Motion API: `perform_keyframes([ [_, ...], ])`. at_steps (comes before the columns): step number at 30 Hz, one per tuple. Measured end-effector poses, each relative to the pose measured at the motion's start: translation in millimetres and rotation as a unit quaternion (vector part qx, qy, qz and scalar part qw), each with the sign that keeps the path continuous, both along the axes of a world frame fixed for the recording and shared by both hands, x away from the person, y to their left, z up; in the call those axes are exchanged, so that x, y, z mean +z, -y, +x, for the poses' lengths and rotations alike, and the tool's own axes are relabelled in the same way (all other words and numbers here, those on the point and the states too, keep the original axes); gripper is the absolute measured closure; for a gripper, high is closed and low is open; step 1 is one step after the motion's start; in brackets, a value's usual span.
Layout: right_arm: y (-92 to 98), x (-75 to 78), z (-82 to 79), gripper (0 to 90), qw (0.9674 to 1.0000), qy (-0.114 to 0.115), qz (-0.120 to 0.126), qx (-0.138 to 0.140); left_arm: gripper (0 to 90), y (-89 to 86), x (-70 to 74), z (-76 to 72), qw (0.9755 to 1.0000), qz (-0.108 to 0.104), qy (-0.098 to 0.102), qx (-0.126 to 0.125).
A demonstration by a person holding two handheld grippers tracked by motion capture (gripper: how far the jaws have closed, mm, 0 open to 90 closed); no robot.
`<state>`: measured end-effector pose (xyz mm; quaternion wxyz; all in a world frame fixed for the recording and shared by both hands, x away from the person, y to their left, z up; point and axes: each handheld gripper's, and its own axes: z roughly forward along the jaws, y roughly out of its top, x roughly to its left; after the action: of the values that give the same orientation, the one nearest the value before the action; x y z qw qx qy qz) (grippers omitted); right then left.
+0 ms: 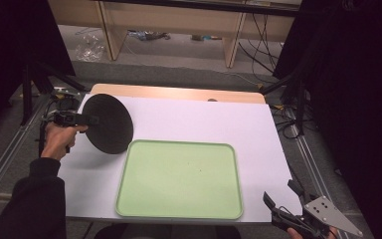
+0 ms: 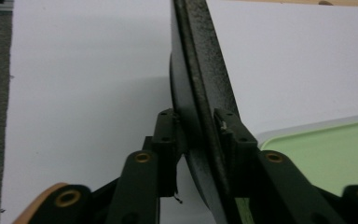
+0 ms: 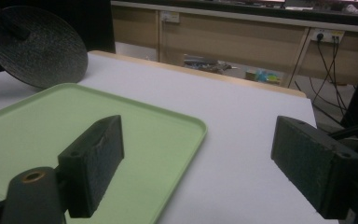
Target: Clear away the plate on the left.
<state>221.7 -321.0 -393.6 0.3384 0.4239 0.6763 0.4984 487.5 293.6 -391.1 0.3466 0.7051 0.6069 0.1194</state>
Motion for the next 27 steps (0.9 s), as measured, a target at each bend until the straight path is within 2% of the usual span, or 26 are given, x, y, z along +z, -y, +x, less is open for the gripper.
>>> perform_keyframes([
  [3,0.0,-0.2,0.5,17.8,1.0000,0.003,0.002,0.001,65.9,-2.5,-2.7,1.3,0.9999,-0.004,-0.010,-0.001],
  [5,-0.2,0.0,0.2,17.8,1.0000,0.000,0.001,0.001,67.2,-5.8,-5.9,0.6,0.9999,-0.004,-0.015,0.006],
  [6,-0.3,0.0,0.1,17.8,1.0000,0.000,0.000,0.001,69.5,-11.2,-9.3,0.1,0.9996,-0.021,-0.016,0.011],
  [7,-0.4,0.1,0.1,17.8,1.0000,0.000,0.001,0.002,71.7,-16.8,-12.2,0.0,0.9985,-0.051,-0.016,0.017],
  [9,-0.5,0.5,-0.4,17.8,1.0000,-0.004,-0.001,0.002,76.2,-26.6,-19.0,-0.8,0.9937,-0.109,-0.006,0.024],
  [10,-0.3,0.6,-0.7,17.8,1.0000,-0.007,-0.002,0.001,77.4,-28.6,-21.8,-1.4,0.9914,-0.128,0.003,0.028],
  [11,-0.2,0.0,0.0,17.8,1.0000,0.000,0.001,0.002,78.4,-29.8,-23.4,-1.4,0.9895,-0.141,0.005,0.033],
  [18,0.1,-0.3,-0.3,17.8,1.0000,0.003,0.005,0.003,79.3,-27.4,-24.3,-0.9,0.9867,-0.154,0.031,0.042],
  [22,0.1,-0.7,-0.5,17.8,0.9999,0.004,0.008,0.004,79.0,-29.3,-23.9,-1.2,0.9842,-0.165,0.034,0.053],
  [26,0.1,-0.7,-0.7,17.8,1.0000,0.003,0.008,0.004,78.8,-37.4,-22.8,-3.4,0.9787,-0.191,0.041,0.065],
  [27,0.0,-0.7,-0.7,17.8,1.0000,0.003,0.008,0.004,78.9,-39.0,-22.4,-3.9,0.9758,-0.202,0.041,0.073],
])
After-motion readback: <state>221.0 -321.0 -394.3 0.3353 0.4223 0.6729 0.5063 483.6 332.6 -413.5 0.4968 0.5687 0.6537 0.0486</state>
